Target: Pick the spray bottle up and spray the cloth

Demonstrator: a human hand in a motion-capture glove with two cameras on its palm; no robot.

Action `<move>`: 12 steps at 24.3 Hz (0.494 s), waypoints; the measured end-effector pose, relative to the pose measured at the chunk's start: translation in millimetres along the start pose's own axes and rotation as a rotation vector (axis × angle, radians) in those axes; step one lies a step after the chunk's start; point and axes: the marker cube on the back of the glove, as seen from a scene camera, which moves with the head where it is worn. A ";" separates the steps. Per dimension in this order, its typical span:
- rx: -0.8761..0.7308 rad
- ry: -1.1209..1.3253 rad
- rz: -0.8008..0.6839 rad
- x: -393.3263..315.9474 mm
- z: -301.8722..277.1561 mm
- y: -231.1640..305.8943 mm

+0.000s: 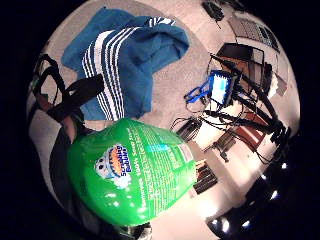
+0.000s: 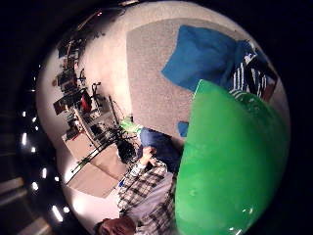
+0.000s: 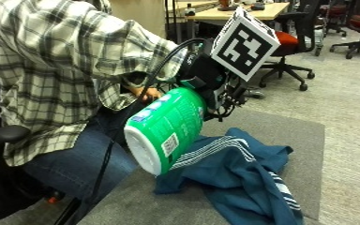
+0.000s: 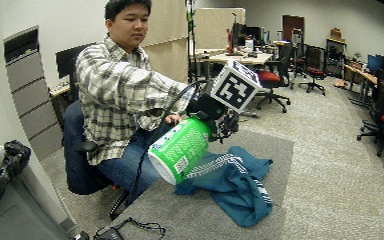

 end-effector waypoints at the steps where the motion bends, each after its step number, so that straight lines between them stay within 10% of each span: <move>1: -0.008 0.004 0.003 -1.0 1.9 -2.0; 12: 0.000 -0.017 0.011 -9.1 4.8 -12.8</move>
